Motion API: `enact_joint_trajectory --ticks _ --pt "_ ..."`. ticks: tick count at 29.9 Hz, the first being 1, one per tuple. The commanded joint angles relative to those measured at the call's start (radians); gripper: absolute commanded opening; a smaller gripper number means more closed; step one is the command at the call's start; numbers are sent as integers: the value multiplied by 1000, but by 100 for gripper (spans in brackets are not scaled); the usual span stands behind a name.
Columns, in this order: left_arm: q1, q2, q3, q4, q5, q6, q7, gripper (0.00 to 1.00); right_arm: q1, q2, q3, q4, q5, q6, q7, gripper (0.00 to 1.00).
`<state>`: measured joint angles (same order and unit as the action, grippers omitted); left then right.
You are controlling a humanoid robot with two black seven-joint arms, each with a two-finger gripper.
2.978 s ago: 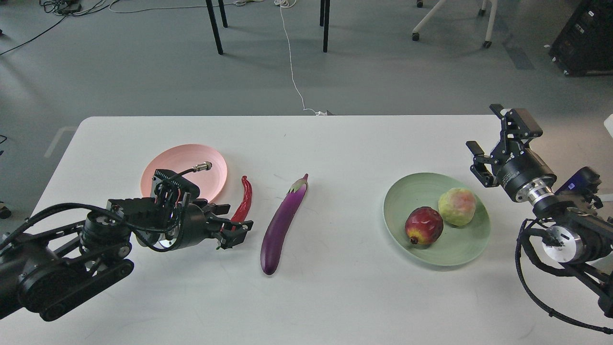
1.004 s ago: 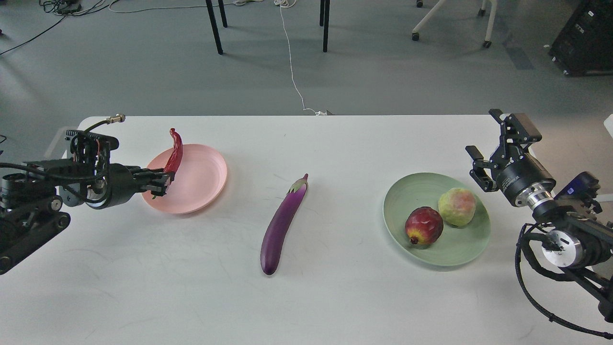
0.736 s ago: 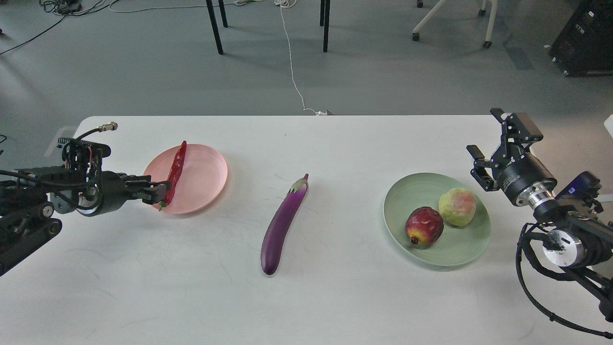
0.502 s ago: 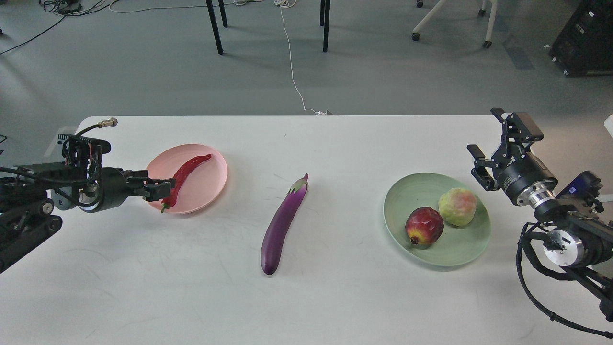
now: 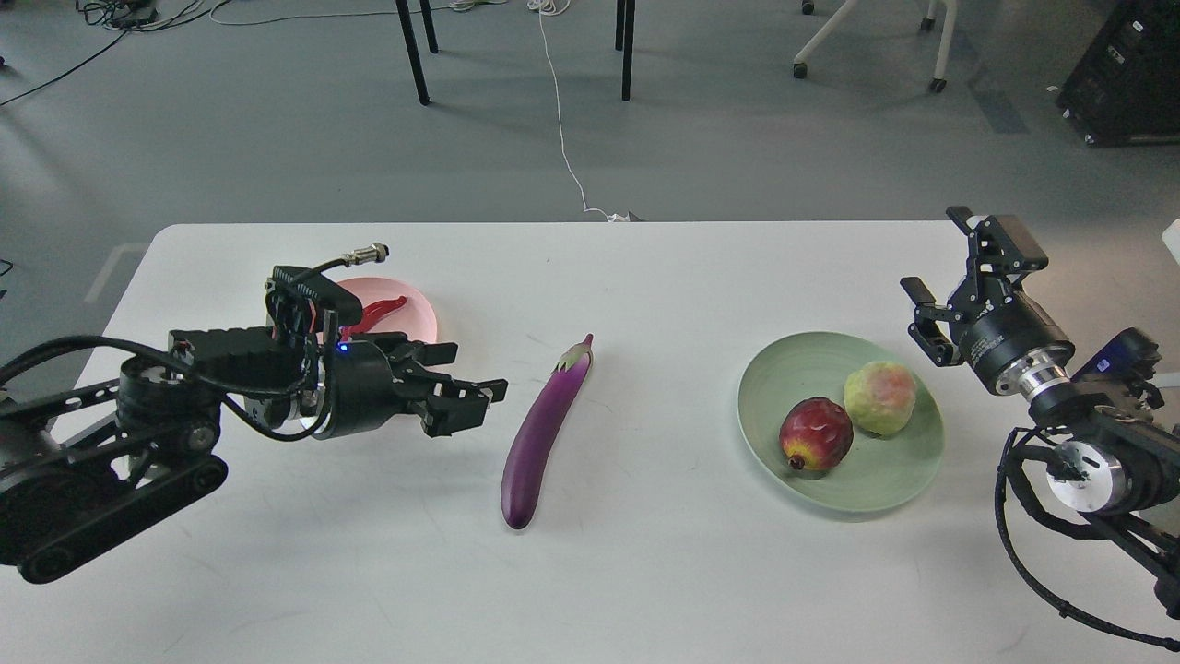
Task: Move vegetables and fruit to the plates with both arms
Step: 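Move the left gripper to the purple eggplant and grasp it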
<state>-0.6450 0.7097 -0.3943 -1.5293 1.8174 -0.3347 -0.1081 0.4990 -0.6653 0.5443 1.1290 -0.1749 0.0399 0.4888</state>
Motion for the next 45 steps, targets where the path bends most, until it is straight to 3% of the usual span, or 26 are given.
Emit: enact_joint_trajectory --ticks 1,15,32,36,39,40,45 --pt "18 -30 40 12 3 5 28 84 0 -2 -1 -2 0 0 0 99" --pt "27 -171 43 120 3 0 51 84 -8 0 -1 -6 -3 0 0 99" --pt "56 -210 45 150 5 -4 57 83 -14 -2 -1 -8 -3 0 0 99" --pt "68 -213 45 152 5 -7 56 69 -14 -2 -1 -8 -3 0 0 99" --pt "71 -214 45 150 7 -9 57 35 -14 -2 -1 -8 -3 0 0 99" --pt "71 -214 45 149 8 -13 65 28 -14 -2 -1 -8 -3 0 0 99" --pt "68 -208 43 138 11 -21 82 12 -14 -2 -1 -8 -3 0 0 99"
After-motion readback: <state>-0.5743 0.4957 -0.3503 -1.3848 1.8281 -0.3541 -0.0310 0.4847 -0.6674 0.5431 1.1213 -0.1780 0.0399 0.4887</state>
